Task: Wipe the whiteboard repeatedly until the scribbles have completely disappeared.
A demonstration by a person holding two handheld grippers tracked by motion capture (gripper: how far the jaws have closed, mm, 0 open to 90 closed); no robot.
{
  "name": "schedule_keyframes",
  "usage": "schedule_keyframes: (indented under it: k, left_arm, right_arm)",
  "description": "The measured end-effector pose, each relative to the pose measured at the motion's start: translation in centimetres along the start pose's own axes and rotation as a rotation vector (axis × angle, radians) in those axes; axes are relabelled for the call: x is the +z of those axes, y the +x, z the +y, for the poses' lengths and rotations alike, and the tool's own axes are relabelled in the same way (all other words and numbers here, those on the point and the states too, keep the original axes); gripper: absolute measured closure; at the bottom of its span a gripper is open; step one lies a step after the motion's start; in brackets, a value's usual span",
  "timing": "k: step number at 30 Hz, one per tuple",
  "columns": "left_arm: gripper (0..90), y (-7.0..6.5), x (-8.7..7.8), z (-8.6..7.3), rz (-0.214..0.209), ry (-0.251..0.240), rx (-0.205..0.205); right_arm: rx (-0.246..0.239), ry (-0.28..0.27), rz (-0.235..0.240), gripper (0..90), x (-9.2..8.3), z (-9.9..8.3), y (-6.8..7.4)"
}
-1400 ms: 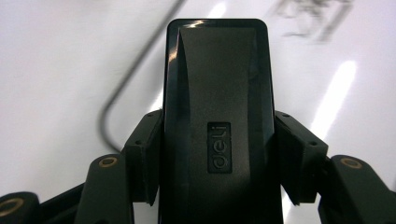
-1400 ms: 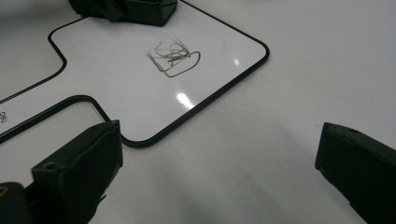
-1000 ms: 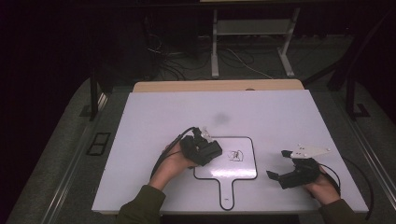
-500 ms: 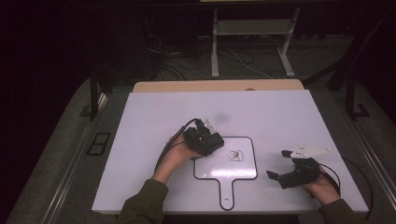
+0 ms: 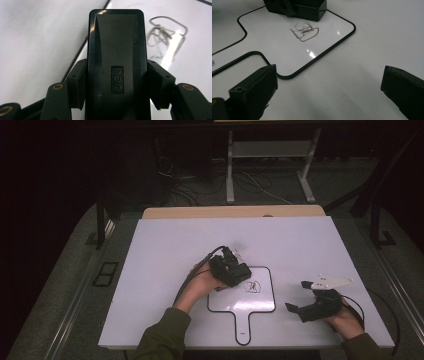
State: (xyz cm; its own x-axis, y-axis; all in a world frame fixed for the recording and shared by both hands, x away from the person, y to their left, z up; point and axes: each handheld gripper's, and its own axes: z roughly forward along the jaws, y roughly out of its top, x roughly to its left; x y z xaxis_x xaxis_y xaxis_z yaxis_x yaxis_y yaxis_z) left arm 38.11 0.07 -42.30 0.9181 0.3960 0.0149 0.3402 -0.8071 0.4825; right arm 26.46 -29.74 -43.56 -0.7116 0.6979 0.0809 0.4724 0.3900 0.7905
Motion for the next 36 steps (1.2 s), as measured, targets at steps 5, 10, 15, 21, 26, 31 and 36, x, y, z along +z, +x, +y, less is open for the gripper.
schedule_keyframes:
  k: [5,10,15,21,26,31,36]
  left_arm:
    - [39.7,-0.9,0.2,0.6,-0.010,0.007,0.043]
    - [39.7,-1.9,0.5,1.1,-0.025,0.010,0.065]
    - [39.7,-2.8,0.7,1.6,-0.042,0.014,0.095]
    - [39.7,-2.9,1.0,2.0,-0.047,0.010,0.116]
    - [39.7,-1.6,1.1,2.1,-0.024,0.009,0.080]
    - [39.7,-0.8,1.2,2.4,-0.010,0.018,0.071]
    - [39.7,-1.7,1.3,2.6,-0.024,0.024,0.095]
  right_arm:
    - [0.000,-0.003,0.000,0.0,0.0,0.0,0.0]
    - [0.000,-0.001,0.001,0.0,0.0,0.0,0.0]
    - [0.000,-0.001,0.002,0.0,0.0,0.0,0.0]
    - [0.000,-0.001,0.001,0.0,0.0,0.0,0.0]
    - [0.000,-0.001,-0.001,0.0,0.0,0.0,0.0]
    - [-0.004,0.002,-0.004,0.0,0.0,0.0,0.0]
    - [-0.004,0.005,-0.003,0.0,0.1,0.0,0.0]
